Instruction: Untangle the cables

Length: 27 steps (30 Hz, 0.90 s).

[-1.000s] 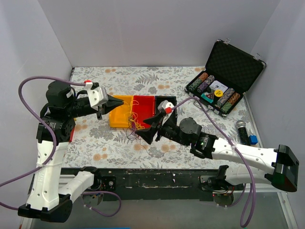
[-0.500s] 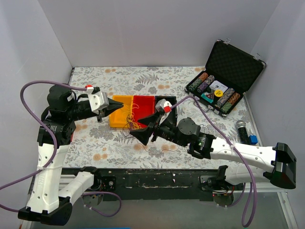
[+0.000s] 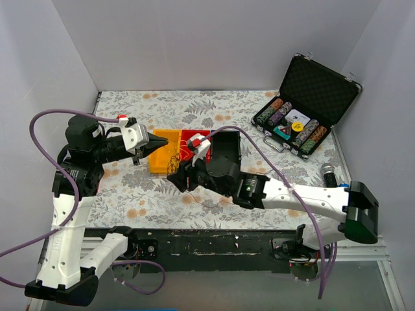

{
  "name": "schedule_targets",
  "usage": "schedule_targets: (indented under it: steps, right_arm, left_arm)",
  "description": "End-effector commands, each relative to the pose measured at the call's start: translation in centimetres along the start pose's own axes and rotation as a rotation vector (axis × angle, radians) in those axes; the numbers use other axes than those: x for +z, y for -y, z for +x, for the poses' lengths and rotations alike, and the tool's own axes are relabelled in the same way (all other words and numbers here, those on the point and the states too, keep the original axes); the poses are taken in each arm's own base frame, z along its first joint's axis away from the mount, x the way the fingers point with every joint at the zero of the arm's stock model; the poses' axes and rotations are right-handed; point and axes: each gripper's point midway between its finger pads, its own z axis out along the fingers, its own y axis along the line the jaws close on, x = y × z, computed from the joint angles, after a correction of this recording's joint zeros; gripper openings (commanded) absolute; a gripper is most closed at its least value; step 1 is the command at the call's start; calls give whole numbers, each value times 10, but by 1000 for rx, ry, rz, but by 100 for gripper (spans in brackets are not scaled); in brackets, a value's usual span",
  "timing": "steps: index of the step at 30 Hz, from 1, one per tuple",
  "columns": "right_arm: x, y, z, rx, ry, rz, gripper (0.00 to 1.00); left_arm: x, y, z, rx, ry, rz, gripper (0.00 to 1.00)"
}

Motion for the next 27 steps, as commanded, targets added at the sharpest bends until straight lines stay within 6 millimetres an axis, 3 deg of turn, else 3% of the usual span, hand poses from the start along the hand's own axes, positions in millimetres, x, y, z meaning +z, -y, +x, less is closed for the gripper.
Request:
schedule_targets:
  steps: [1, 8, 12, 20, 27]
  right_arm:
    - [14, 16, -11, -6, -8, 176, 47]
    - [-5, 35, -15, 13, 75, 236, 16]
    - [-27, 45, -9, 1, 86, 234, 8]
    - [-69, 68, 39, 16, 25, 216, 2]
    - [-97, 101, 101, 59, -86, 290, 1]
  left_arm:
    - [-1, 1, -7, 14, 15, 0, 0]
    - [-3, 2, -3, 28, 8, -10, 0]
    - [-2, 0, -1, 21, -1, -17, 0]
    - [1, -15, -15, -17, 31, -63, 0]
    - [2, -29, -42, -60, 95, -95, 0]
